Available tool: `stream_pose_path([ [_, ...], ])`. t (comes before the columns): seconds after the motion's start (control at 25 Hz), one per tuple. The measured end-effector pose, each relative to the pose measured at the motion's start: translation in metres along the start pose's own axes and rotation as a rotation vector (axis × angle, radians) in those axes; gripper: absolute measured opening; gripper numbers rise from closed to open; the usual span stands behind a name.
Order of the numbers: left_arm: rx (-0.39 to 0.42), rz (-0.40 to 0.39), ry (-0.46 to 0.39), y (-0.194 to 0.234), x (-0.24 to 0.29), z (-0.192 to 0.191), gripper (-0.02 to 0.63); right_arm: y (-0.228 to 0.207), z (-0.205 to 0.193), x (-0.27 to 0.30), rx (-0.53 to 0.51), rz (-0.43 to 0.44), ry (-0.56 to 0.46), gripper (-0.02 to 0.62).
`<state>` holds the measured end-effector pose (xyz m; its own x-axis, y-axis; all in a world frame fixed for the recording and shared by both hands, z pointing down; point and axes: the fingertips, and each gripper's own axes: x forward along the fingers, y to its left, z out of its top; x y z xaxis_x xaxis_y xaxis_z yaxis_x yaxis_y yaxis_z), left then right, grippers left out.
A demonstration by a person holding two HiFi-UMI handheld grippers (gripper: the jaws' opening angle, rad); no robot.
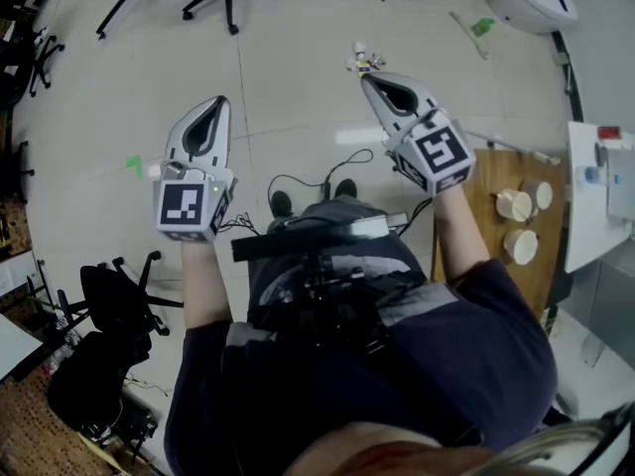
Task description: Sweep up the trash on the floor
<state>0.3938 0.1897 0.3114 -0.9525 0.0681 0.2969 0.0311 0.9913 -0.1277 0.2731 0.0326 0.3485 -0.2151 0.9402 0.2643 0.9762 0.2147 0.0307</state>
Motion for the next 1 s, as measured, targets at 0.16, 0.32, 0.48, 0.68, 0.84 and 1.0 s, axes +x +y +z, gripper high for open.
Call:
stream_pose_path([
  [0.16, -0.031, -0.005, -0.036, 0.036, -0.034, -0.024, 0.003, 0.047, 0.005, 0.03, -0.049, 0.003, 0.038, 0.009],
  [0.32, -0.079, -0.016, -0.055, 0.076, -0.064, -0.046, 0.003, 0.097, 0.013, 0.054, -0.071, 0.012, 0.063, 0.009],
  [0.48, -0.111, -0.018, -0.065, 0.114, -0.083, -0.066, 0.003, 0.132, 0.02, 0.076, -0.076, 0.001, 0.097, 0.009],
  [0.68, -0.103, -0.048, -0.088, 0.135, -0.094, -0.068, 0.003, 0.152, 0.023, 0.085, -0.069, -0.028, 0.096, 0.009],
  [0.84, -0.082, -0.064, -0.092, 0.142, -0.095, -0.061, 0.003, 0.15, 0.026, 0.086, -0.05, -0.053, 0.089, 0.009],
  [1.0, -0.085, -0.073, -0.075, 0.147, -0.089, -0.06, 0.003, 0.145, 0.029, 0.085, -0.032, -0.065, 0.082, 0.009],
])
